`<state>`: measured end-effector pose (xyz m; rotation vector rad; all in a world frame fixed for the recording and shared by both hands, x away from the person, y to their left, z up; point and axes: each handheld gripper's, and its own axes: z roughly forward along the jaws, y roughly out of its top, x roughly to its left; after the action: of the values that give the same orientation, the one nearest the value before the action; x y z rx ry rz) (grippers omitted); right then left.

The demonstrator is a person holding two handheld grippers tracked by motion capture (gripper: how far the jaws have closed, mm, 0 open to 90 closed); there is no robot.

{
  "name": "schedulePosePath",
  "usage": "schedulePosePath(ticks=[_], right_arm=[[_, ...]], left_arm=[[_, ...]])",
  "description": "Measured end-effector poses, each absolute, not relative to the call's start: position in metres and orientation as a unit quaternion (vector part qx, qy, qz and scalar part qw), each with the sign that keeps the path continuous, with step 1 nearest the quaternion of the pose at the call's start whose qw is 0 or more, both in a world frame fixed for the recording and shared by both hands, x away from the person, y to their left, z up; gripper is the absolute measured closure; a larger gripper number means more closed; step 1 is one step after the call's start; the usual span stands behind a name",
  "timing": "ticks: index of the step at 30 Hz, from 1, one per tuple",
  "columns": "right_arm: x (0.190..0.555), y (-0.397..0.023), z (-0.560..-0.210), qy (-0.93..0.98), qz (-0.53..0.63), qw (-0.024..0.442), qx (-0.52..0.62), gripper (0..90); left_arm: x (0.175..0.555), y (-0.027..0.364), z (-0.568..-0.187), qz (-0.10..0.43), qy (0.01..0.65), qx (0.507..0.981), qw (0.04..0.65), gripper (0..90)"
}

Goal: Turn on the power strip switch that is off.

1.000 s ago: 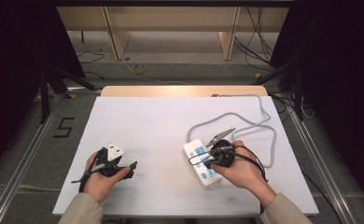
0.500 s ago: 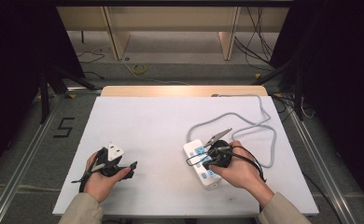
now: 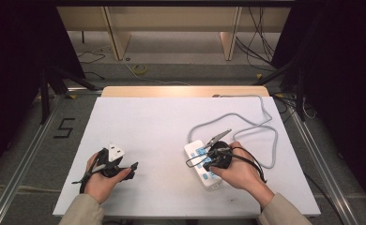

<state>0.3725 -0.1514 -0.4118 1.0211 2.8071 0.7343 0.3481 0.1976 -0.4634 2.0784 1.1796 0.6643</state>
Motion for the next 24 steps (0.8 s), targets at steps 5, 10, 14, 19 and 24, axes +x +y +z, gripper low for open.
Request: schedulePosePath(ticks=[5, 10, 14, 19, 24], right_arm=[[0.3728, -0.1504, -0.4131, 0.913, 0.236, 0.031, 0.331, 90.0], [0.3727, -0.1491, -0.4143, 0.914, 0.234, 0.030, 0.331, 90.0], [0.3726, -0.1486, -0.4149, 0.914, 0.233, 0.029, 0.330, 90.0], [0.3729, -0.1477, -0.4157, 0.914, 0.231, 0.028, 0.332, 90.0], [0.3732, -0.1469, -0.4174, 0.915, 0.229, 0.026, 0.330, 90.0]], left_arm=[[0.3481, 0.1976, -0.4633, 0.253, 0.450, 0.793, 0.325, 21.2], [0.3481, 0.1976, -0.4632, 0.253, 0.450, 0.793, 0.325, 21.2], [0.3482, 0.1977, -0.4631, 0.254, 0.449, 0.793, 0.325, 21.2], [0.3480, 0.1974, -0.4631, 0.253, 0.449, 0.792, 0.325, 21.2], [0.3480, 0.1975, -0.4630, 0.253, 0.449, 0.794, 0.324, 21.2]])
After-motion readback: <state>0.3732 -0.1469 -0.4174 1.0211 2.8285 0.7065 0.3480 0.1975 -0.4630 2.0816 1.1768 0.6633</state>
